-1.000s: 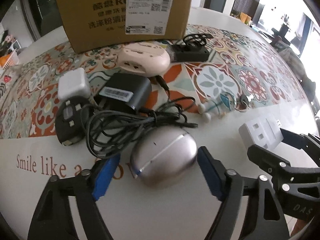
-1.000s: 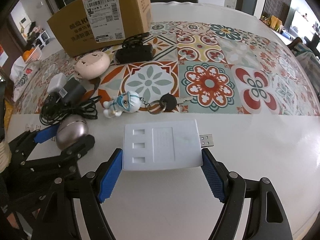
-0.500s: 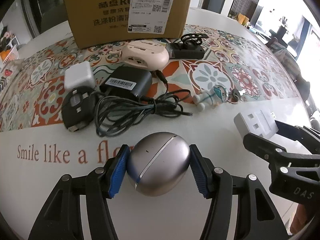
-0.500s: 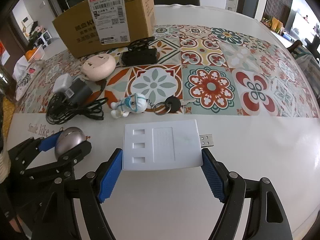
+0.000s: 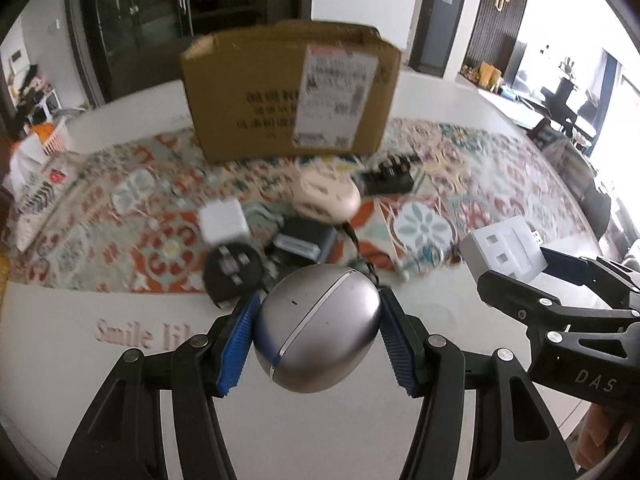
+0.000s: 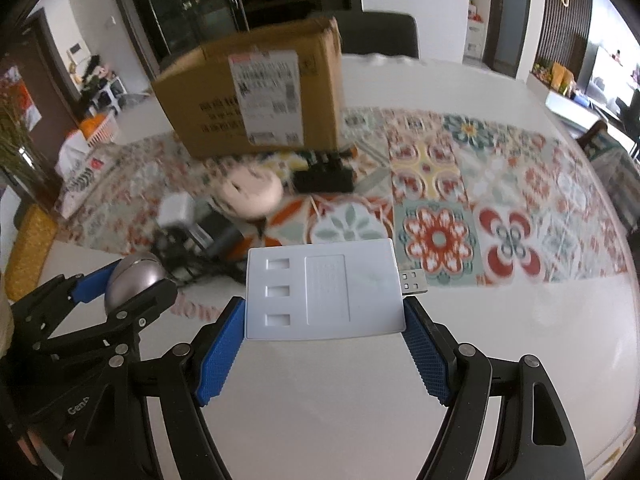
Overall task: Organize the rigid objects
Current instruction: 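Carry the silver mouse and white hub over the cardboard box with both tools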
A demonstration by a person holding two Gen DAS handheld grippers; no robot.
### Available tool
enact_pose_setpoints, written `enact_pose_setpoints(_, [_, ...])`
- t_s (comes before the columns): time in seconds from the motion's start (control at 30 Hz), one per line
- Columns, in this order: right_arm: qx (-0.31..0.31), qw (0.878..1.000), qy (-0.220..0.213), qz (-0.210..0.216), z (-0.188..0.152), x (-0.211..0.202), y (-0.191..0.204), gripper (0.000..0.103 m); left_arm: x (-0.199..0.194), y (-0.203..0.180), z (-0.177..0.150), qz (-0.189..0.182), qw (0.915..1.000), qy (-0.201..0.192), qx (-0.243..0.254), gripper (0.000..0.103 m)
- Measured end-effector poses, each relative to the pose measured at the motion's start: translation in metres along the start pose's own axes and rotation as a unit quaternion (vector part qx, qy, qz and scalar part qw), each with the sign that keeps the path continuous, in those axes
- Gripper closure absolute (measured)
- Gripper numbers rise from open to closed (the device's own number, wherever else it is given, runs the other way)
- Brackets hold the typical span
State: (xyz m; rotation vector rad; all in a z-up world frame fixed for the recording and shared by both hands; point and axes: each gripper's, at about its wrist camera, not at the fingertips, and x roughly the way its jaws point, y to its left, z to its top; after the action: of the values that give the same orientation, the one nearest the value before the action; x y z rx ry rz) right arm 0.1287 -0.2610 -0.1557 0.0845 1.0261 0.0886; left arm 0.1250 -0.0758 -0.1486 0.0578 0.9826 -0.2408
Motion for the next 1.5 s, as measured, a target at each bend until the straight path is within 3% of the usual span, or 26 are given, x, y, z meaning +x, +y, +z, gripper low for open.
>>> enact_pose_setpoints(0.4, [-0.007,0.998,-0.061,0.016,0.049,-0.029,0.028,0.026,-0.04,0.029,0.049,0.014,0.9987,-0.047,-0.013,0.044])
enact_pose_setpoints(0.87, [-0.004,0.994,-0.106,0.01,0.116,-0.038,0.045,0.027,-0.054,0.052,0.117,0.019,0.9958,-0.089,-0.01,0.044])
enact_pose_setpoints(1.33, [-0.002,0.993,-0.119,0.017,0.194,-0.023,0.046,0.027,-0.034,0.065,0.199,0.006,0.9962,-0.087,0.004,0.044])
enact_pose_setpoints(1.5, [-0.002,0.994,-0.109,0.025,0.226,-0.013,0.044,0.027,-0.026,0.066,0.232,-0.001,0.9977,-0.067,0.004,0.044])
